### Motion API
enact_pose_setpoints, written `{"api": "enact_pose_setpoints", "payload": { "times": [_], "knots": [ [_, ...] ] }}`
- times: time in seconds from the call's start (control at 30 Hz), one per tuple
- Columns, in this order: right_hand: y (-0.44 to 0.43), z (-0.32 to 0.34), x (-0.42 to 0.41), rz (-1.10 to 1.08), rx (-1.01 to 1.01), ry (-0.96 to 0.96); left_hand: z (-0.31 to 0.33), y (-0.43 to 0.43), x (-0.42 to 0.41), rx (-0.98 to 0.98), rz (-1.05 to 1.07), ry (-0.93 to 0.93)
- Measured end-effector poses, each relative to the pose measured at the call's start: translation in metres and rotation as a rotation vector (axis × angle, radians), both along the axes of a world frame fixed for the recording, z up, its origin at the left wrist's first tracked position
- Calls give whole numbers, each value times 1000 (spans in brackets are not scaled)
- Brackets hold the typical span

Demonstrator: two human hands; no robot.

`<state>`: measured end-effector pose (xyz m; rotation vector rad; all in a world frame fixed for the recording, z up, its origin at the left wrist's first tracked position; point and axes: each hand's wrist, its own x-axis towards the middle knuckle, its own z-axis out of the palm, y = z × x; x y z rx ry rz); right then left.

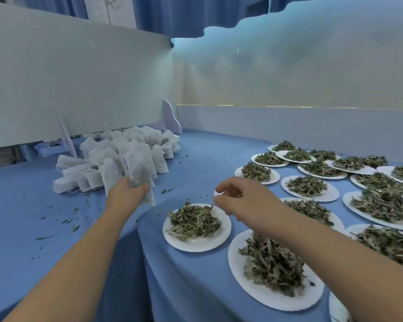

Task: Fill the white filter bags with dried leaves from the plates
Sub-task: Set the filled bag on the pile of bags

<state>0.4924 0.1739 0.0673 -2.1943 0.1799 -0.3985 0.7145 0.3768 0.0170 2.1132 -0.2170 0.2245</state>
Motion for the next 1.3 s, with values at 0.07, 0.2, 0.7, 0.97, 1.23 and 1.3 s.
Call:
{"api": "enact_pose_setpoints", "payload": {
  "times": [0.07, 0.2, 0.7, 0.97, 1.23, 1.3],
  "knots": [
    [-7, -1, 1, -15, -2, 0, 3, -1, 17, -37, 33, 11],
    [-20, -2, -4, -57, -12, 7, 2, 0, 41, -86, 64, 53],
    [-22, 4, -41, -39, 33, 47, 7, -8, -47, -280, -39, -73],
    [-50, 6, -122, -69, 249, -15, 32, -104, -193, -255, -548, -62],
    [-119, -2, -269, -293, 302, -52, 38, -200, -343, -104, -1072, -26],
    [-137, -4, -311, -377, 306, -46, 37, -218, -377, -76, -1166, -8]
  ]
}}
